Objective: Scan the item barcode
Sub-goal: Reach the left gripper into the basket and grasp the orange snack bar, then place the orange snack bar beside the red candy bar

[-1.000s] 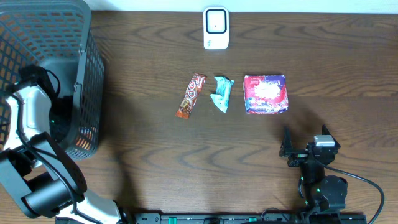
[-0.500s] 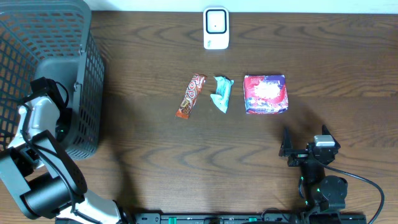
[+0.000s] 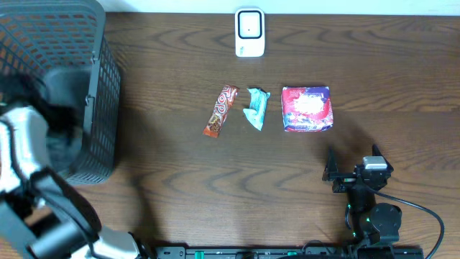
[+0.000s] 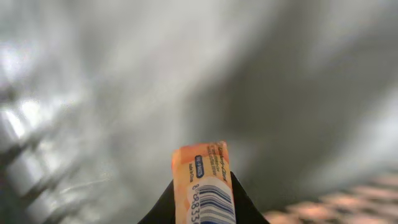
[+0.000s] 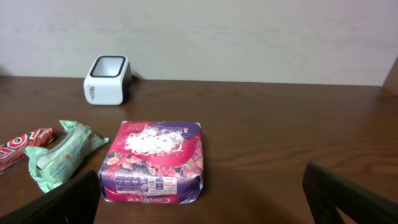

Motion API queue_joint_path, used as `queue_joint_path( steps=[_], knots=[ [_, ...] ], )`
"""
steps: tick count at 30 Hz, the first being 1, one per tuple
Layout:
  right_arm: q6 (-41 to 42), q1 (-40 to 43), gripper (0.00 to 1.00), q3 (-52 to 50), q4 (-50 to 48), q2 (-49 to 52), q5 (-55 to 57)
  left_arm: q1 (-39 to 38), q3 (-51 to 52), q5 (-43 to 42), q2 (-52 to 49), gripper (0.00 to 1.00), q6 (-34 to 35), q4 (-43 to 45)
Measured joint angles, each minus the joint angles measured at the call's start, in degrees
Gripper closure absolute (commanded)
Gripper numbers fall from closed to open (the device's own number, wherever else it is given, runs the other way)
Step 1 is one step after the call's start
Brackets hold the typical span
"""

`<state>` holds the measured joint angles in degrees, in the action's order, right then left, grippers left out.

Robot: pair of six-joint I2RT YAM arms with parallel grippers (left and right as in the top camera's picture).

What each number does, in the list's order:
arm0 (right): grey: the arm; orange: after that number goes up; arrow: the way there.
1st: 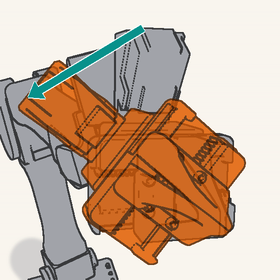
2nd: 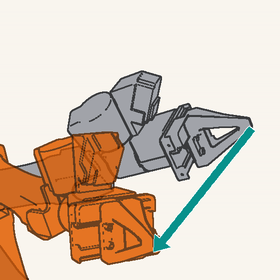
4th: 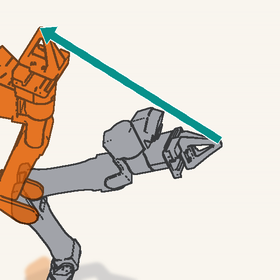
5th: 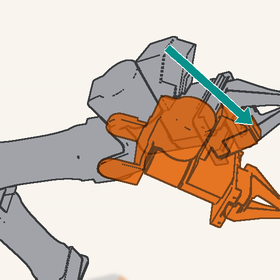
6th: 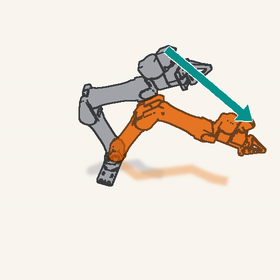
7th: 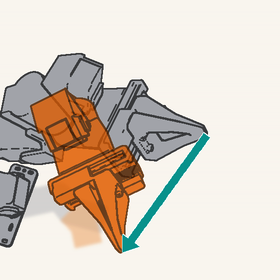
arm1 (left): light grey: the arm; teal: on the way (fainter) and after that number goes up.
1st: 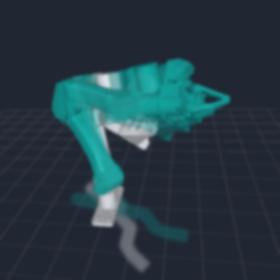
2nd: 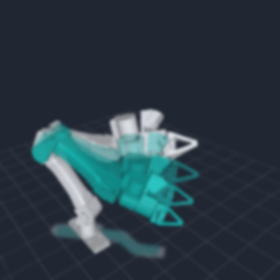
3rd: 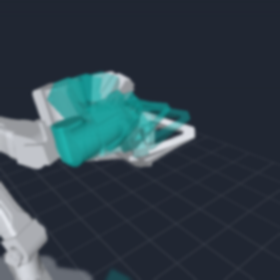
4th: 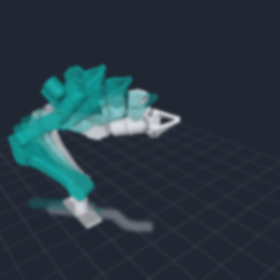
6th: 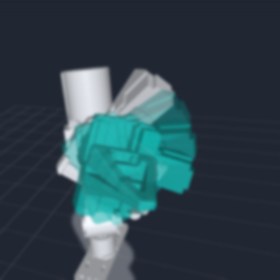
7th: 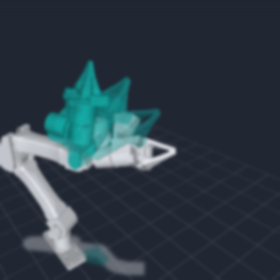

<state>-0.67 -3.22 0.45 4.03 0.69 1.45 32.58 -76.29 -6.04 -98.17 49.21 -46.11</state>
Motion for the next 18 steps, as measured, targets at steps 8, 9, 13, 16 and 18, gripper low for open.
queue_joint_path(
  steps=[8,9,13,16,18],
  knots=[
    [0.0,0.0,0.01,0.0,0.02,0.0,0.0,0.7,-12.35,-1.05,20.2,0.93,-1.92,8.2],
    [0.0,0.0,0.01,0.0,0.02,0.0,-0.02,0.15,-12.52,-1.81,22.49,0.93,-2.54,9.29],
    [0.0,0.0,0.01,0.0,0.02,0.0,0.0,-5.88,-12.68,-10.12,29.97,0.93,-7.69,13.9],
    [0.0,0.0,0.01,0.0,0.02,0.0,-0.02,-14.58,-12.68,-16.26,32.44,0.92,-13.09,14.64],
    [0.0,0.0,0.01,0.0,0.02,0.0,-0.02,-22.38,-12.7,-19.08,32.7,0.92,-17.9,13.7]
  ],
)
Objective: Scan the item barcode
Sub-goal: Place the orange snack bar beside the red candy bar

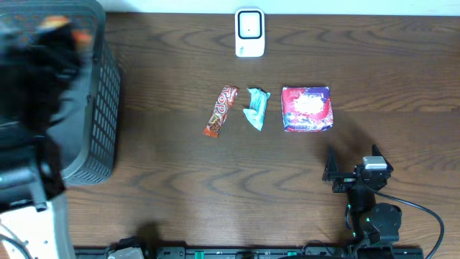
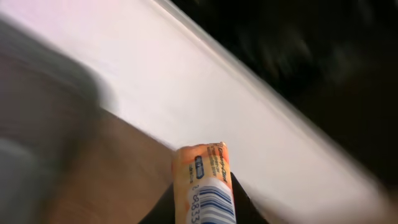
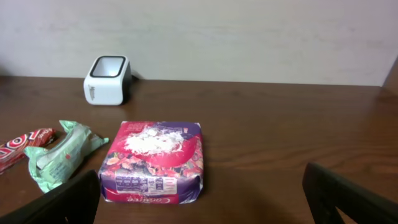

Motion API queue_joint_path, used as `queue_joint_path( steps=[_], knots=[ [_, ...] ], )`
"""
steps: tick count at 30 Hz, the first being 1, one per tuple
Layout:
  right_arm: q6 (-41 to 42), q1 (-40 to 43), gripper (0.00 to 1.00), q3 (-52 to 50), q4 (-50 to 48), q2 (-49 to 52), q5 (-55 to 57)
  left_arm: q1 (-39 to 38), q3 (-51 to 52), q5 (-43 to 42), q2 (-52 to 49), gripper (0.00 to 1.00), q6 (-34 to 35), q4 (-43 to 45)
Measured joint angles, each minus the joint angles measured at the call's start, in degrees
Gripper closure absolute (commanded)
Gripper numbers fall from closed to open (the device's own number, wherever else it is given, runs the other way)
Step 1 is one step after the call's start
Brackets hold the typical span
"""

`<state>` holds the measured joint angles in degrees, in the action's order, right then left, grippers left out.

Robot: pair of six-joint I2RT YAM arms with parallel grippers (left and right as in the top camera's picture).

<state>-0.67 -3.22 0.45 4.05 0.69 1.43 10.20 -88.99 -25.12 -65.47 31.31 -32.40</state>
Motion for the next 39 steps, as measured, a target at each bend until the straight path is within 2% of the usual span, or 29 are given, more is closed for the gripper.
queue_joint_path(
  steps=[5,10,16,19,23,25,26,28,30,34,39],
  knots=[
    [0.0,0.0,0.01,0.0,0.0,0.0,0.0,-18.14,0.04,-1.51,-4.0,0.92,-11.72,-6.38],
    [0.0,0.0,0.01,0.0,0.0,0.0,0.0,-30.12,0.17,11.23,-15.04,0.92,-17.81,-9.62],
    [0.0,0.0,0.01,0.0,0.0,0.0,0.02,-33.66,0.37,28.7,-29.97,0.91,-19.82,-9.16],
    [0.0,0.0,0.01,0.0,0.0,0.0,0.02,-33.62,0.39,32.61,-36.17,0.83,-20.26,-9.92],
    [0.0,0.02,0.01,0.0,0.0,0.0,0.02,-33.62,0.46,35.04,-43.65,0.83,-20.85,-10.88],
    [0.0,0.0,0.01,0.0,0.0,0.0,0.0,-33.62,0.46,35.69,-46.31,0.77,-20.87,-10.88],
    [0.0,0.0,0.01,0.0,0.0,0.0,0.02,-33.62,0.46,35.89,-47.43,0.71,-20.74,-10.91],
    [0.0,0.0,0.01,0.0,0.0,0.0,0.0,-33.62,0.46,36.15,-49.33,0.43,-20.28,-10.95],
    [0.0,0.0,0.01,0.0,0.0,0.0,0.02,-33.62,0.46,36.26,-50.51,0.23,-19.41,-11.13],
    [0.0,0.0,0.01,0.0,0.0,0.0,0.02,-33.62,0.46,36.48,-51.01,0.07,-18.6,-11.21],
    [0.0,0.0,0.01,0.0,0.0,0.0,0.02,-33.59,0.46,36.76,-49.75,0.05,-17.99,-12.28]
  ],
)
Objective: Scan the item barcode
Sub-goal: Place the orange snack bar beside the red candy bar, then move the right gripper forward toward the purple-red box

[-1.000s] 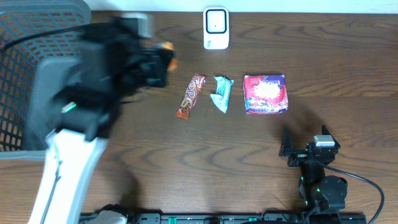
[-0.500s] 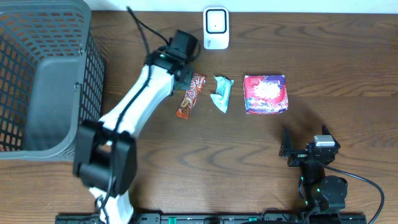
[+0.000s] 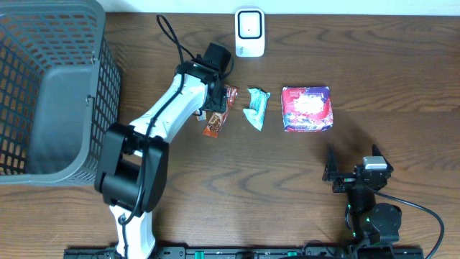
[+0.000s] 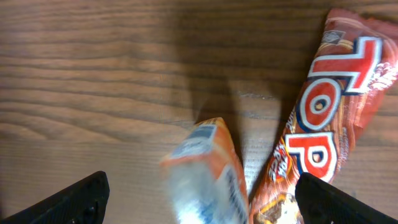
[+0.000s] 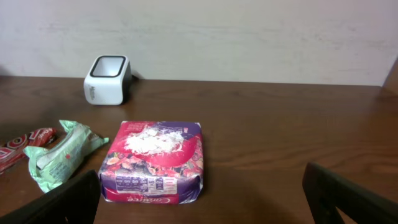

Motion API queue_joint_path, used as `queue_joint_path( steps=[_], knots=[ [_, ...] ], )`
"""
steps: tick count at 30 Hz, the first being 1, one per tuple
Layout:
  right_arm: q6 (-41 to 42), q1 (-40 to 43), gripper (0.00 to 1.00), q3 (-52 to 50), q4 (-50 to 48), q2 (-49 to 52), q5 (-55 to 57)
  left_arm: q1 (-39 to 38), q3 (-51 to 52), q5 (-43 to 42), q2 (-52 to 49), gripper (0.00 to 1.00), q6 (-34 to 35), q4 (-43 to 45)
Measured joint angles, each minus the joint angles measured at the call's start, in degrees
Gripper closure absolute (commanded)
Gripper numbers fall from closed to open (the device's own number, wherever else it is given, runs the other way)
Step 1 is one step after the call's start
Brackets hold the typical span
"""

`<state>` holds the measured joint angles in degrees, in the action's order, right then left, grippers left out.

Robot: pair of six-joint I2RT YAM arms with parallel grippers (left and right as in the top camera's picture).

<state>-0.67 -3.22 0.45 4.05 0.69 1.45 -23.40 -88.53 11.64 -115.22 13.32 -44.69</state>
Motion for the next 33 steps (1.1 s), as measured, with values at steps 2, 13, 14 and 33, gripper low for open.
queue_joint_path(
  steps=[2,13,14,33],
  knots=[
    [0.0,0.0,0.01,0.0,0.0,0.0,0.0,0.0,0.0,0.13,2.78,0.04,0.2,-0.04],
    [0.0,0.0,0.01,0.0,0.0,0.0,0.0,0.04,-1.33,0.42,30.25,0.02,7.96,-9.16],
    [0.0,0.0,0.01,0.0,0.0,0.0,0.0,0.04,-1.42,0.52,32.15,0.02,8.33,-11.15],
    [11.45,0.02,0.01,-0.07,-5.29,0.0,-11.54,0.04,-1.44,-1.01,38.62,0.02,10.08,-29.46]
  ],
)
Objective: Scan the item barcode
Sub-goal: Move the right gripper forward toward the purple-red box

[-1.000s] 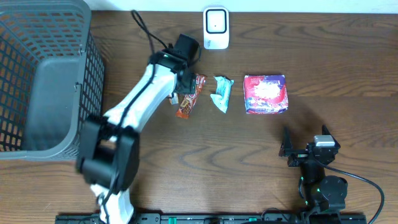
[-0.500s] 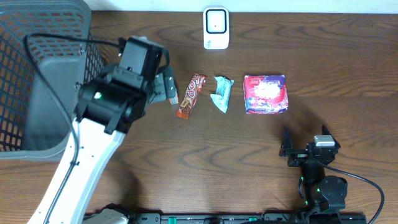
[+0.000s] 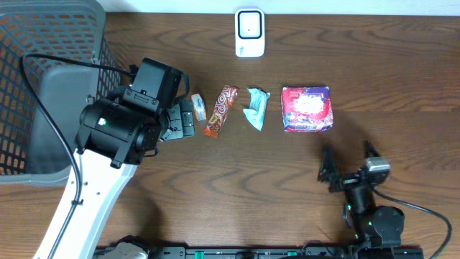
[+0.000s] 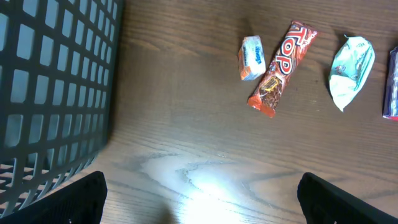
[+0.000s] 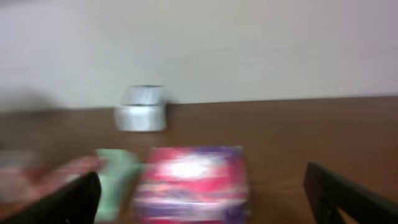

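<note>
A small orange-and-white packet (image 3: pixel 198 106) (image 4: pixel 251 57) lies on the table just left of the red bar (image 3: pixel 221 110) (image 4: pixel 283 68). Right of these are a green packet (image 3: pixel 256 108) (image 4: pixel 350 71) and a red-and-purple box (image 3: pixel 307 108) (image 5: pixel 193 183). The white scanner (image 3: pixel 249 32) (image 5: pixel 143 109) stands at the far edge. My left gripper (image 3: pixel 181 119) (image 4: pixel 202 205) hangs open and empty above the table, left of the small packet. My right gripper (image 3: pixel 350 164) (image 5: pixel 205 205) is open near the front, behind the box; its view is blurred.
A dark mesh basket (image 3: pixel 43 86) (image 4: pixel 56 81) fills the left side of the table, close beside my left arm. The table's far edge meets a pale wall behind the scanner.
My left gripper was low at the table beside the red bar, open around the small packet. It now sits higher and further left, the packet lying on the table. The right wrist view has blurred.
My left gripper was shut on the orange packet inside the basket, then held it up over the basket. It then stood open with the packet at the table beside the red bar. Now the packet lies there and the gripper is clear of it.
</note>
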Motion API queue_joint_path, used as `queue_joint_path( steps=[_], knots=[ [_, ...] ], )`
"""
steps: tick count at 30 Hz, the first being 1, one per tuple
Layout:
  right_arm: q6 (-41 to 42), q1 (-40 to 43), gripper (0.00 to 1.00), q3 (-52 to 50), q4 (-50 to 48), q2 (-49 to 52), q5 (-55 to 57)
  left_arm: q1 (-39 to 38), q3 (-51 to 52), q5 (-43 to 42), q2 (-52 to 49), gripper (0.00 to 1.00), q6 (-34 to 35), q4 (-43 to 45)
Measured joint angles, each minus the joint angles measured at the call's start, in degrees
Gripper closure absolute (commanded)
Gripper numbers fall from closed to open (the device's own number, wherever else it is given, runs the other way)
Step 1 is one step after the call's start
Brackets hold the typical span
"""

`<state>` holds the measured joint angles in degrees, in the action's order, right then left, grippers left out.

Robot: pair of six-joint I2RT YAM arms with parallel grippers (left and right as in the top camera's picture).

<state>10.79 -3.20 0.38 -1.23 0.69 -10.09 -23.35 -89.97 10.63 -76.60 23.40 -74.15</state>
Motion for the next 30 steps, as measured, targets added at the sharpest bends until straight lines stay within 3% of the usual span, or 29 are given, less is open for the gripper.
queue_joint_path(
  steps=[4,6,9,11,13,17,22,26,30],
  knots=[
    [16.61,0.0,0.01,-0.04,-3.41,0.02,-15.58,0.0,0.0,0.0,0.0,0.02,0.13,0.0],
    [24.35,0.02,0.01,-0.02,-12.85,0.28,-19.74,0.0,0.0,0.0,0.0,0.02,0.24,-0.02],
    [30.05,0.02,0.01,0.94,-28.2,0.02,-22.14,0.0,0.04,0.0,0.0,0.02,0.37,-0.07],
    [31.5,0.02,0.01,3.41,-27.47,0.17,-21.49,0.0,0.04,-0.02,0.0,0.02,0.39,-0.11],
    [30.62,0.02,0.01,8.59,-21.05,1.66,-20.74,0.0,0.04,-0.02,0.0,0.02,0.39,-0.09],
    [21.03,0.02,0.01,27.23,4.55,11.78,-19.52,0.0,0.04,-0.02,0.0,0.02,0.39,-0.09],
    [3.3,0.02,0.01,58.31,41.99,34.62,-14.27,0.0,0.04,-0.02,0.0,0.02,0.39,-0.09],
    [-7.04,0.02,0.01,79.78,64.48,55.21,-7.82,0.0,0.04,-0.17,0.0,0.02,0.39,-0.09],
    [-11.41,0.02,0.01,92.63,75.58,70.51,-4.79,0.0,0.04,-0.2,0.0,0.02,0.39,-0.13]
  ],
)
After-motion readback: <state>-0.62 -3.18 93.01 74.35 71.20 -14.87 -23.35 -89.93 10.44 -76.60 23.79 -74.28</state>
